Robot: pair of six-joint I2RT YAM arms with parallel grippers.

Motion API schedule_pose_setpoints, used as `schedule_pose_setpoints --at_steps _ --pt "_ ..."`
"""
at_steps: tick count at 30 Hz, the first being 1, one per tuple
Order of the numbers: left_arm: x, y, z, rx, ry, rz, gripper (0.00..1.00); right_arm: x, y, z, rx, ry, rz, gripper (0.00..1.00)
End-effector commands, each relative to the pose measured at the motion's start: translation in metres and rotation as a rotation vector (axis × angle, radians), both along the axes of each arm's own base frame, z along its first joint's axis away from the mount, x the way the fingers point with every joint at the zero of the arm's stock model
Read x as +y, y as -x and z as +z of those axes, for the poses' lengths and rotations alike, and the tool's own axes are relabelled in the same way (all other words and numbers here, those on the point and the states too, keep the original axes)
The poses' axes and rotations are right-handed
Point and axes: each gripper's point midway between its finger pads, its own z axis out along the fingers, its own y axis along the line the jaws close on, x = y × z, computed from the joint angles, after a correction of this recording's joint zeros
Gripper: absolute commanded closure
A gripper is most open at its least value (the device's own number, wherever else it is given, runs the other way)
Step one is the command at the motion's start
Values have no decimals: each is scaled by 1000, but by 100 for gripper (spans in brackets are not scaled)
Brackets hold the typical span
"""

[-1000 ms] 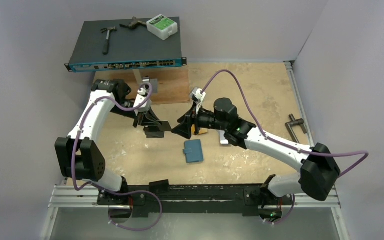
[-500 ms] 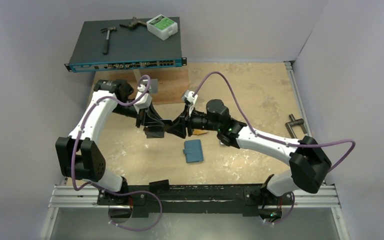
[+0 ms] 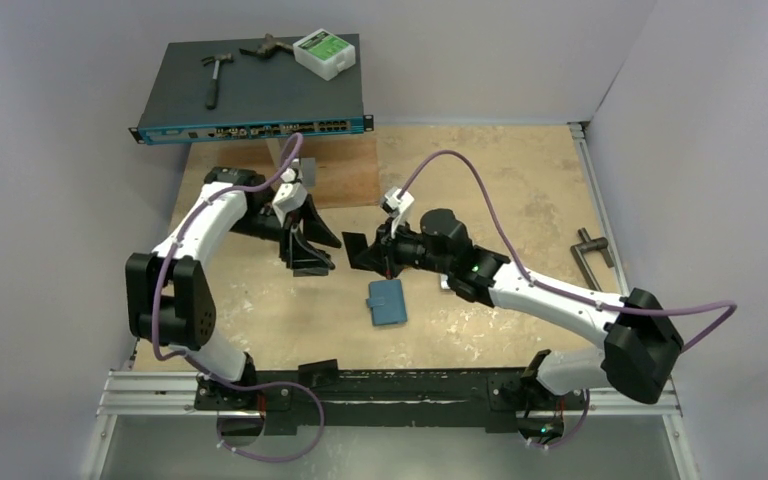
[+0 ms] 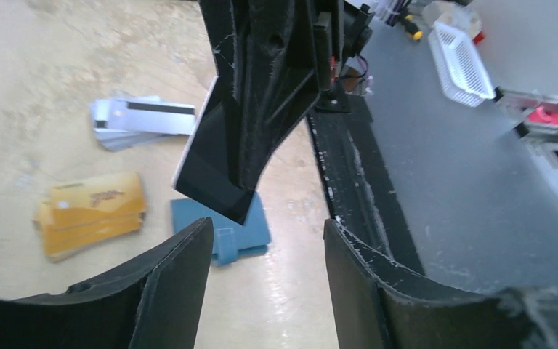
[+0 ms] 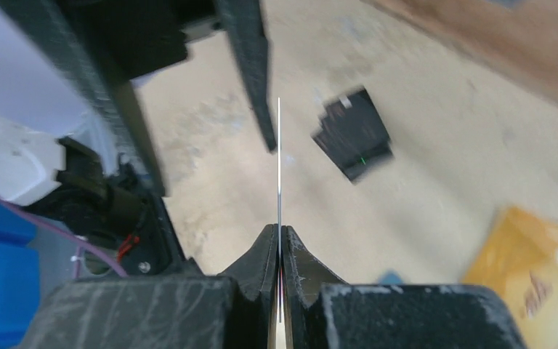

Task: Put the credit cards into the card holder
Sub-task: Open the card holder at the center of the board.

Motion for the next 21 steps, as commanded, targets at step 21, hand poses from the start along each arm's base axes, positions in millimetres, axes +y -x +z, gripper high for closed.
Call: schedule_pose_setpoints --at_steps 21 --pt "-17 -64 14 192 -487 445 0 -80 -1 -108 359 189 -474 100"
